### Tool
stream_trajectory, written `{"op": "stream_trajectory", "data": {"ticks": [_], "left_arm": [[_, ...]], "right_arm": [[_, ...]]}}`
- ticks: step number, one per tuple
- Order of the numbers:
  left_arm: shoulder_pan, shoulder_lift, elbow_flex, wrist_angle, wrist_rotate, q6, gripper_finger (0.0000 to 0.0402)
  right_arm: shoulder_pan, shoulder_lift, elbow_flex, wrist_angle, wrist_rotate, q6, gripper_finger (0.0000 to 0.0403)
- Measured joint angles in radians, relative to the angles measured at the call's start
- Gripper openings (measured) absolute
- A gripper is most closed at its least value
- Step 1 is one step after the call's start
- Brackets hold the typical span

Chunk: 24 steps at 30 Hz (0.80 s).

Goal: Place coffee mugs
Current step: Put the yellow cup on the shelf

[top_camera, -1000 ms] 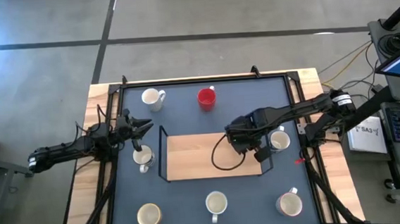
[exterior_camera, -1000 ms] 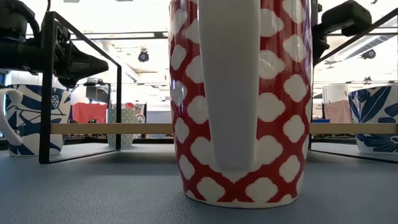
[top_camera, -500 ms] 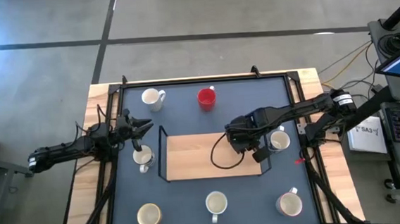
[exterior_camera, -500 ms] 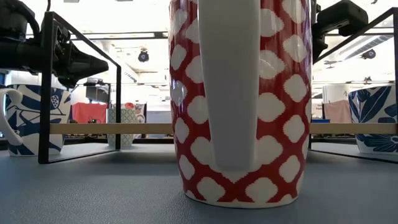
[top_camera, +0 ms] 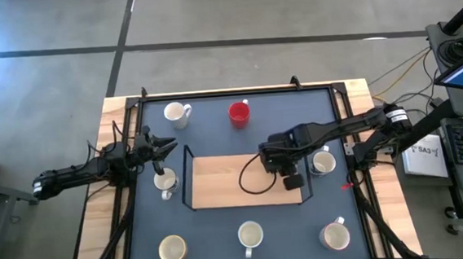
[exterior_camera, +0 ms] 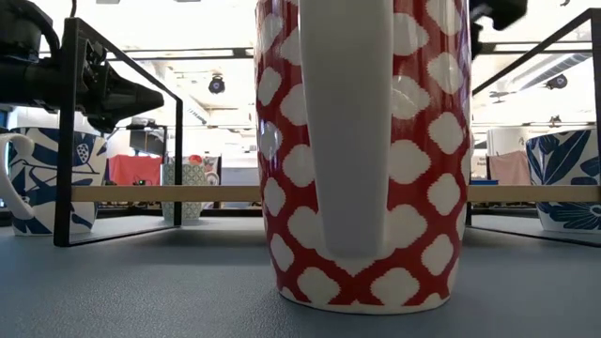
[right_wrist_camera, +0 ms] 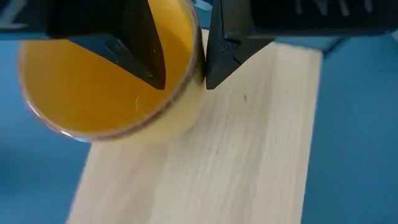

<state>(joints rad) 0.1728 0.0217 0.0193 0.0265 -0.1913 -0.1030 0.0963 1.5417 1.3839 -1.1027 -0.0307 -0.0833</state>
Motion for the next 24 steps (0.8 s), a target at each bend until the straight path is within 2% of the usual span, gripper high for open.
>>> {"op": "stream_trajectory", "data": {"ticks": [4, 10, 16, 24], "left_arm": [[0.0, 0.0, 0.0, 0.0, 0.0, 0.0, 0.0078], [0.0, 0.0, 0.0, 0.0, 0.0, 0.0, 0.0078], [0.0, 0.0, 0.0, 0.0, 0.0, 0.0, 0.0078], [0.0, 0.0, 0.0, 0.0, 0.0, 0.0, 0.0078]], "right_arm": [[0.0, 0.0, 0.01, -0.005, -0.027, 0.116, 0.0101], [0.0, 0.0, 0.012, 0.031, -0.075, 0.387, 0.01], [-0.007, 0.006, 0.012, 0.111, -0.072, 0.623, 0.01], [-0.012, 0.059, 0.012, 0.165, 0.045, 0.829, 0.01]]}}
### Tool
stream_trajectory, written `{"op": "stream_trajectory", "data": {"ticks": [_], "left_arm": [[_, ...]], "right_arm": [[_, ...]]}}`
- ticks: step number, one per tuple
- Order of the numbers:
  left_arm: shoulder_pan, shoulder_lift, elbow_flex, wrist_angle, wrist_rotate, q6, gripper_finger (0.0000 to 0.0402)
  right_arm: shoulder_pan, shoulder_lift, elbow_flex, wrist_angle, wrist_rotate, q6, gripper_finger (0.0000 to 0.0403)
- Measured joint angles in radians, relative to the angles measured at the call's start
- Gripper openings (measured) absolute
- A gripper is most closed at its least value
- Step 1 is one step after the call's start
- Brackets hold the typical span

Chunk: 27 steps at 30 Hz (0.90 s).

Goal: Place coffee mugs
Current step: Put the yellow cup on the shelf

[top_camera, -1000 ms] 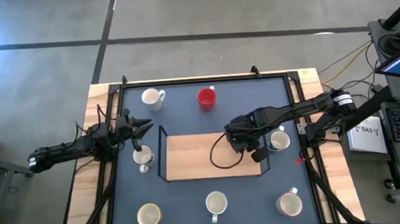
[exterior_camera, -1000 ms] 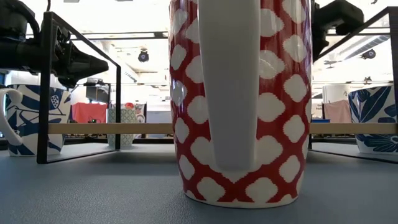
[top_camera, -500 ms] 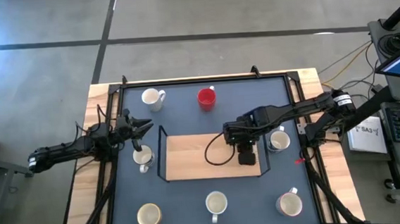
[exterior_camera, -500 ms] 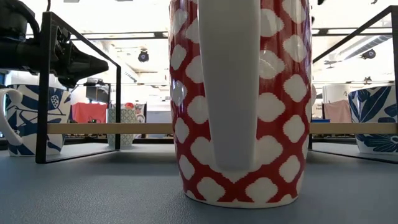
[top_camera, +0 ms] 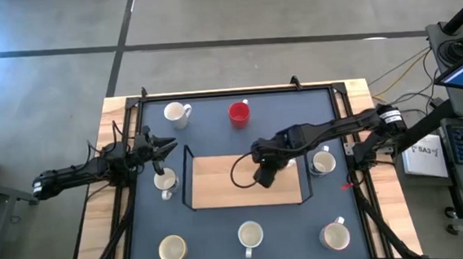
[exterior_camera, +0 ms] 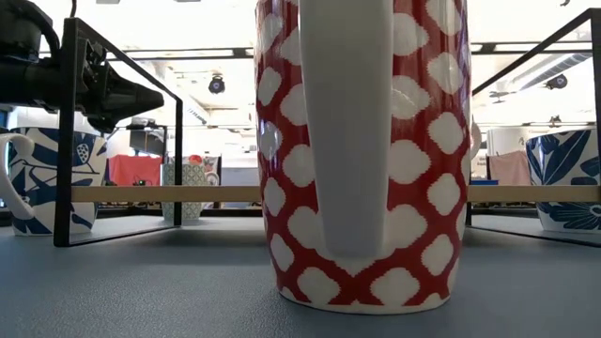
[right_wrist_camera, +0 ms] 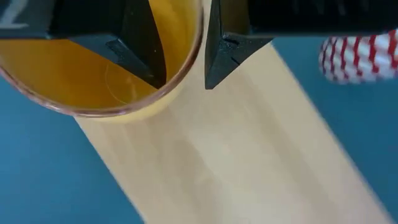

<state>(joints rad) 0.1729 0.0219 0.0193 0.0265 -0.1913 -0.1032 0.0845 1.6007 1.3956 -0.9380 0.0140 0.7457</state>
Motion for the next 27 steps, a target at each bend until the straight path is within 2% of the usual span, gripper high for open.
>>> {"op": "stream_trajectory", "data": {"ticks": [5, 10, 13, 18, 27], "left_arm": [[0.0, 0.0, 0.0, 0.0, 0.0, 0.0, 0.0078], [0.0, 0.0, 0.0, 0.0, 0.0, 0.0, 0.0078], [0.0, 0.0, 0.0, 0.0, 0.0, 0.0, 0.0078], [0.0, 0.0, 0.0, 0.0, 0.0, 0.0, 0.0078], [0.0, 0.0, 0.0, 0.0, 0.0, 0.0, 0.0078]], "right_arm": [[0.0, 0.037, 0.002, 0.012, 0.063, 0.131, 0.01], [0.0, 0.067, 0.005, 0.012, 0.069, 0.122, 0.0095], [0.0, 0.08, 0.005, 0.005, 0.037, 0.112, 0.0072], [0.0, 0.08, 0.007, -0.006, -0.034, -0.002, 0.002], [-0.001, 0.052, 0.006, -0.114, -0.107, -0.253, 0.0018]]}}
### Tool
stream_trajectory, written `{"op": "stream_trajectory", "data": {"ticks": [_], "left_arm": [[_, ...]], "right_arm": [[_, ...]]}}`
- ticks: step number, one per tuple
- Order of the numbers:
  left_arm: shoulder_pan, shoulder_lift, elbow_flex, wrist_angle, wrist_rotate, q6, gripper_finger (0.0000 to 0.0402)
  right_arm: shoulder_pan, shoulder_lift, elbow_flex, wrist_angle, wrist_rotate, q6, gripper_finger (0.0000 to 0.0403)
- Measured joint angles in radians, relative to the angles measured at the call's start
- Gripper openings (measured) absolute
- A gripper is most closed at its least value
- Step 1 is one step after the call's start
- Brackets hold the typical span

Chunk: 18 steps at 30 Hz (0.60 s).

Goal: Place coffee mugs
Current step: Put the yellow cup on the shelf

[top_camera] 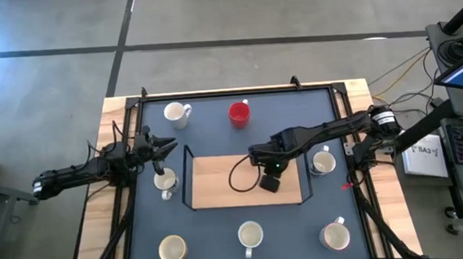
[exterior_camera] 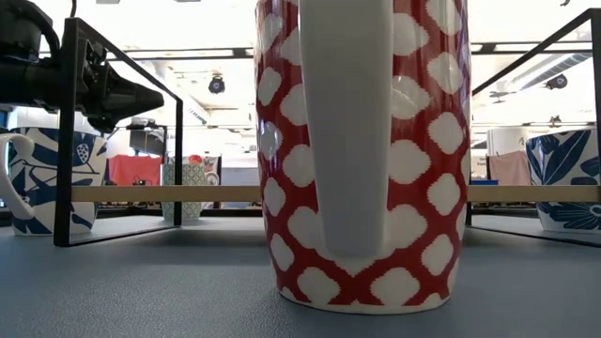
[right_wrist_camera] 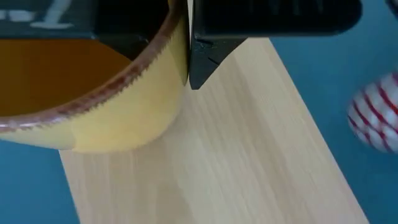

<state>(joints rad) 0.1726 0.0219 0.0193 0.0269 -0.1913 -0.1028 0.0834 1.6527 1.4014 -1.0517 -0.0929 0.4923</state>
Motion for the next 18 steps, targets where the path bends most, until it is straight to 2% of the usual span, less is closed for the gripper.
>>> {"op": "stream_trajectory", "data": {"ticks": [5, 13, 18], "left_arm": [[0.0, 0.0, 0.0, 0.0, 0.0, 0.0, 0.0078], [0.0, 0.0, 0.0, 0.0, 0.0, 0.0, 0.0078], [0.0, 0.0, 0.0, 0.0, 0.0, 0.0, 0.0078]], "right_arm": [[-0.001, 0.0, -0.001, -0.11, 0.011, -0.11, 0.0017], [-0.002, 0.0, -0.002, -0.12, 0.04, -0.29, 0.0017], [-0.002, 0.0, -0.002, -0.152, 0.032, -0.339, 0.0017]]}}
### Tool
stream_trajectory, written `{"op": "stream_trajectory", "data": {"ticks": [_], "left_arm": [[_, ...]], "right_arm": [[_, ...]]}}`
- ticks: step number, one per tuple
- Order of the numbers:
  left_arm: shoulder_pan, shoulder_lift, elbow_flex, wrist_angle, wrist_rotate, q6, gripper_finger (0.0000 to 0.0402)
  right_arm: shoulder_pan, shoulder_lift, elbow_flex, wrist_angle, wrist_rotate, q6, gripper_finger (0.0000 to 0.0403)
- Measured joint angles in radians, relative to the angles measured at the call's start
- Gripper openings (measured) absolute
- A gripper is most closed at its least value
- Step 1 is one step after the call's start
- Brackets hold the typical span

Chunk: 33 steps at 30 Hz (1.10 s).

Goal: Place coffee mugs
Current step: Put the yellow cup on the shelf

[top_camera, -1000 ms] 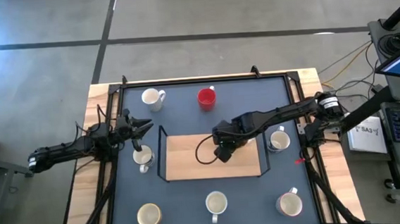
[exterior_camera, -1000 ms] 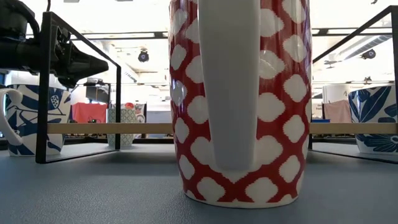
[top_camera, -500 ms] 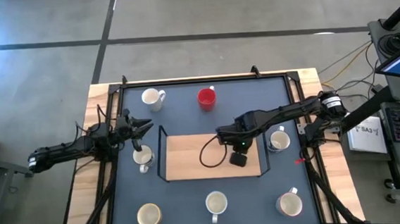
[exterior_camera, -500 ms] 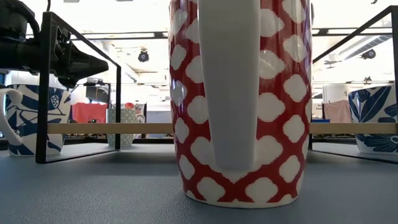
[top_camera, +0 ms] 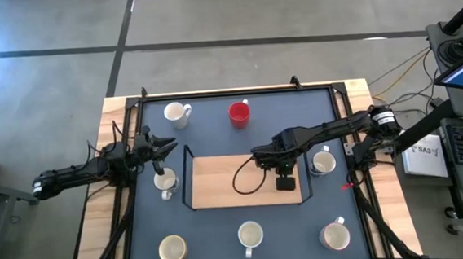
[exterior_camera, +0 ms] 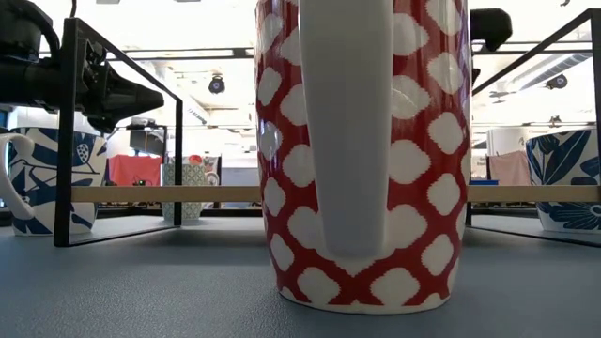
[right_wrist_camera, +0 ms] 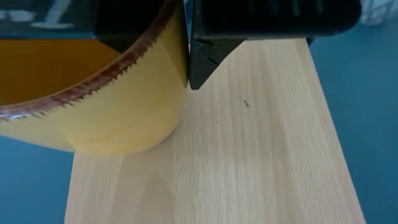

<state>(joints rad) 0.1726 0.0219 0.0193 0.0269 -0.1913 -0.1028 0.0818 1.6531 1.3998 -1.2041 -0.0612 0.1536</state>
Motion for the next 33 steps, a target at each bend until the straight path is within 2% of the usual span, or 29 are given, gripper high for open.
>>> {"op": "stream_trajectory", "data": {"ticks": [4, 13, 26, 33], "left_arm": [[0.0, 0.0, 0.0, 0.0, 0.0, 0.0, 0.0078], [0.0, 0.0, 0.0, 0.0, 0.0, 0.0, 0.0078], [0.0, 0.0, 0.0, 0.0, 0.0, 0.0, 0.0078], [0.0, 0.0, 0.0, 0.0, 0.0, 0.0, 0.0078]], "right_arm": [[0.0, 0.0, 0.0, -0.059, 0.001, -0.041, 0.0017], [0.001, 0.0, 0.0, -0.05, 0.001, -0.051, 0.0021], [0.001, -0.013, 0.005, -0.06, -0.001, -0.034, 0.0099], [0.001, -0.017, 0.103, -0.11, 0.001, 0.014, 0.0106]]}}
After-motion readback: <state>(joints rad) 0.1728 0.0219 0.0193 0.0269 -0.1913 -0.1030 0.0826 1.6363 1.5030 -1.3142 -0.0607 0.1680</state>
